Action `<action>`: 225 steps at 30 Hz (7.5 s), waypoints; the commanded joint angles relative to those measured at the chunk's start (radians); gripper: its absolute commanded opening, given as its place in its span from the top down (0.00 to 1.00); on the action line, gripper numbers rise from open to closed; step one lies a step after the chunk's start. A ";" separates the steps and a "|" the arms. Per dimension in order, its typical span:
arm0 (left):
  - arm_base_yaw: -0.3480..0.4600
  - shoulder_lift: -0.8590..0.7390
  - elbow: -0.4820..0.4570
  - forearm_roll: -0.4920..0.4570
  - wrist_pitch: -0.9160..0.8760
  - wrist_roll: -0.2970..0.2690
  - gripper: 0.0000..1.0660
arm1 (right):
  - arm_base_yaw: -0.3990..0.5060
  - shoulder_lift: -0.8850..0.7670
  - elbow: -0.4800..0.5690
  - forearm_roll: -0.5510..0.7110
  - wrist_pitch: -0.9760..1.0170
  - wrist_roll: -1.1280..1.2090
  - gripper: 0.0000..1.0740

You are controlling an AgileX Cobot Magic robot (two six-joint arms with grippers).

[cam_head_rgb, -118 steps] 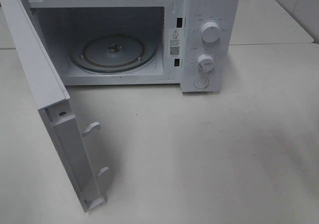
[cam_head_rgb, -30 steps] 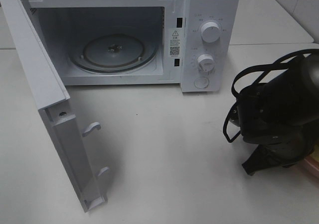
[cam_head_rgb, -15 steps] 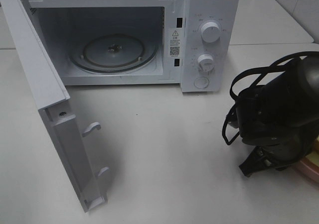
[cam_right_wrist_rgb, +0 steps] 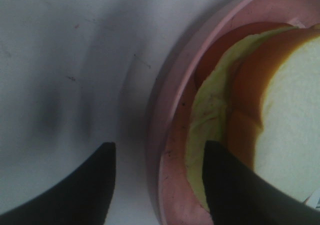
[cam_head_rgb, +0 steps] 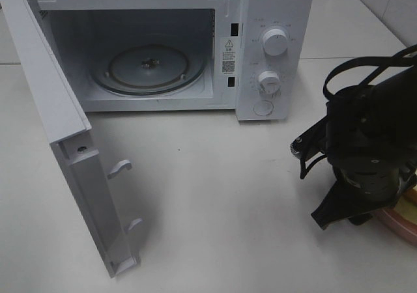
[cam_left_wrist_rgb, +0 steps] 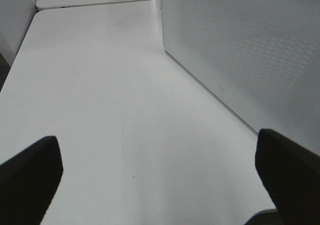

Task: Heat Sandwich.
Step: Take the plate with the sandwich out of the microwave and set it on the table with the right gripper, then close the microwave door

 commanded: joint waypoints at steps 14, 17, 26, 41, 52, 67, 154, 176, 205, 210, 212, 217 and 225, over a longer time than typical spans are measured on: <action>-0.001 -0.026 0.003 -0.004 -0.012 0.000 0.05 | -0.001 -0.257 -0.003 0.161 0.000 -0.347 0.22; -0.001 -0.026 0.003 -0.004 -0.012 0.000 0.05 | -0.001 -0.308 -0.003 0.189 0.005 -0.388 0.22; -0.001 -0.026 0.003 -0.004 -0.012 0.000 0.05 | 0.000 -0.578 -0.003 0.375 0.050 -0.507 0.25; -0.001 -0.026 0.003 -0.004 -0.012 0.000 0.05 | 0.000 -0.974 -0.003 0.552 0.236 -0.671 0.27; -0.001 -0.026 0.003 -0.004 -0.012 0.000 0.05 | 0.000 -1.205 -0.002 0.556 0.368 -0.671 0.28; -0.001 -0.026 0.003 -0.004 -0.012 0.000 0.05 | -0.123 -1.544 0.063 0.579 0.370 -0.699 0.29; -0.001 0.244 -0.022 -0.011 -0.233 -0.024 0.60 | -0.467 -1.790 0.203 0.655 0.250 -0.723 0.29; -0.001 0.770 0.226 0.005 -1.194 -0.016 1.00 | -0.467 -1.790 0.203 0.655 0.250 -0.723 0.29; -0.086 1.457 0.225 0.326 -2.044 -0.208 1.00 | -0.467 -1.790 0.203 0.655 0.250 -0.723 0.29; -0.175 1.499 0.183 0.304 -2.040 -0.171 1.00 | -0.467 -1.790 0.203 0.655 0.250 -0.723 0.29; -0.208 1.521 0.167 0.272 -2.040 -0.170 1.00 | -0.467 -1.790 0.203 0.655 0.250 -0.723 0.29; -0.272 1.554 0.139 0.223 -2.041 -0.163 1.00 | -0.467 -1.790 0.203 0.655 0.250 -0.723 0.29; -0.386 1.606 0.089 0.107 -2.040 -0.124 1.00 | -0.467 -1.790 0.203 0.655 0.250 -0.722 0.29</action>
